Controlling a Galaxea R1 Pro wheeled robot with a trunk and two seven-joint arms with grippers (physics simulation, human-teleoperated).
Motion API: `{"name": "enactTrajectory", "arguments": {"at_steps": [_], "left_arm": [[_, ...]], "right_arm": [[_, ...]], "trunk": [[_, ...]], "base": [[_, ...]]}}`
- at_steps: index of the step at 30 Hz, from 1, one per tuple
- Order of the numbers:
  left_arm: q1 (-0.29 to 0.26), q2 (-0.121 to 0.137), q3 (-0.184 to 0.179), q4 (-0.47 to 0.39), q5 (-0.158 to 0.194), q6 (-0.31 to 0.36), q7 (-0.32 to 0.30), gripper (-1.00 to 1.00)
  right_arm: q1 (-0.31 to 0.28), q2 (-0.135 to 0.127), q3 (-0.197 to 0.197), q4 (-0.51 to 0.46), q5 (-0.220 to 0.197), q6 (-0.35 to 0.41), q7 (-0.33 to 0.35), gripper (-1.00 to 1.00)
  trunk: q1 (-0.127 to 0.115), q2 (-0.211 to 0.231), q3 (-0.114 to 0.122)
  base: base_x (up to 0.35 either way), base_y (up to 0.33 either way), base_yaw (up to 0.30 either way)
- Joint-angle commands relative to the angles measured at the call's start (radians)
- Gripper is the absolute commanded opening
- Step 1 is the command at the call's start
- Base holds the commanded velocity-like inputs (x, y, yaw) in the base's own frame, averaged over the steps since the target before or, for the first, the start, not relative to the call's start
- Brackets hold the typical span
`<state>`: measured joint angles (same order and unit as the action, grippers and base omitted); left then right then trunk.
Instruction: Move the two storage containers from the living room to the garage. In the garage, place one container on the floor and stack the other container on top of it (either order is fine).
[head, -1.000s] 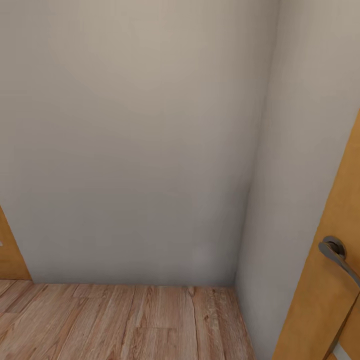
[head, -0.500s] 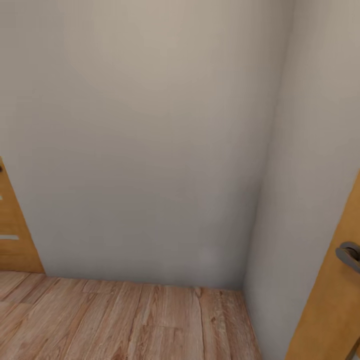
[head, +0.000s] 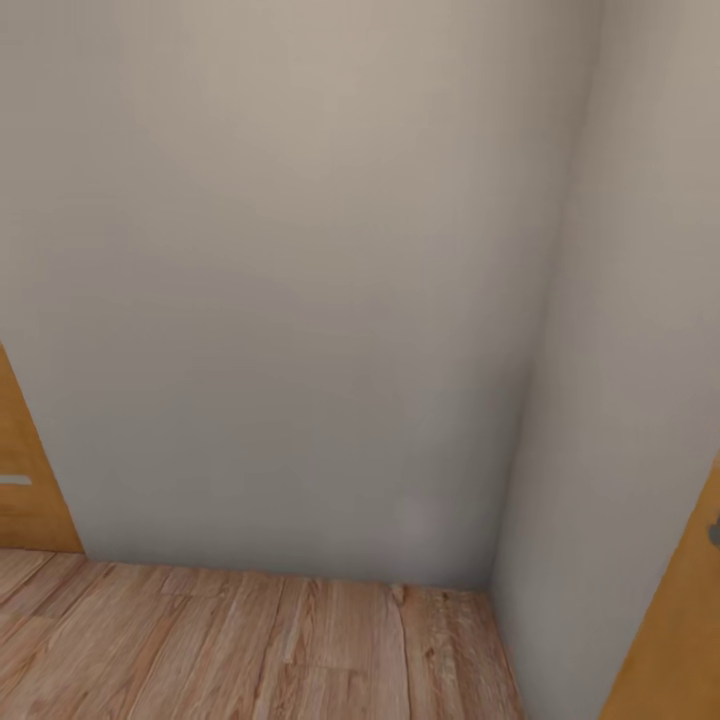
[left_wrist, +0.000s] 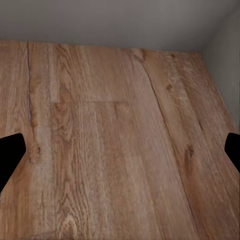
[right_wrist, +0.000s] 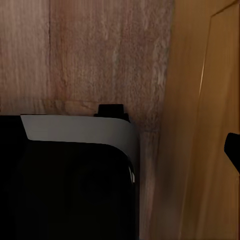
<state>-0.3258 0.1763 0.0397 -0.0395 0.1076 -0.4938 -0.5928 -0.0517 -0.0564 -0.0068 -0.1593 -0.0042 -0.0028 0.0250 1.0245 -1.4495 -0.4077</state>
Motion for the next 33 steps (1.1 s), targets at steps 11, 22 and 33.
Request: {"name": "enactTrajectory", "arguments": {"at_steps": [11, 22, 33], "left_arm": [[-0.001, 0.0, 0.003, 0.001, 0.009, 0.003, -0.01, 1.0], [-0.001, 0.0, 0.003, 0.001, 0.009, 0.003, -0.01, 1.0], [-0.001, 0.0, 0.003, 0.001, 0.009, 0.003, -0.01, 1.0]], "right_arm": [[0.0, 0.0, -0.001, 0.0, 0.0, 0.0, 0.003, 1.0], [0.0, 0.0, -0.001, 0.0, 0.0, 0.0, 0.003, 1.0], [0.0, 0.0, -0.001, 0.0, 0.0, 0.0, 0.003, 1.0]], "trunk": [[0.0, -0.001, -0.001], [0.0, -0.001, -0.001], [0.0, -0.001, -0.001]], "base": [[0.255, 0.0, 0.063], [0.126, 0.0, 0.172], [0.006, 0.0, 0.108]]}}
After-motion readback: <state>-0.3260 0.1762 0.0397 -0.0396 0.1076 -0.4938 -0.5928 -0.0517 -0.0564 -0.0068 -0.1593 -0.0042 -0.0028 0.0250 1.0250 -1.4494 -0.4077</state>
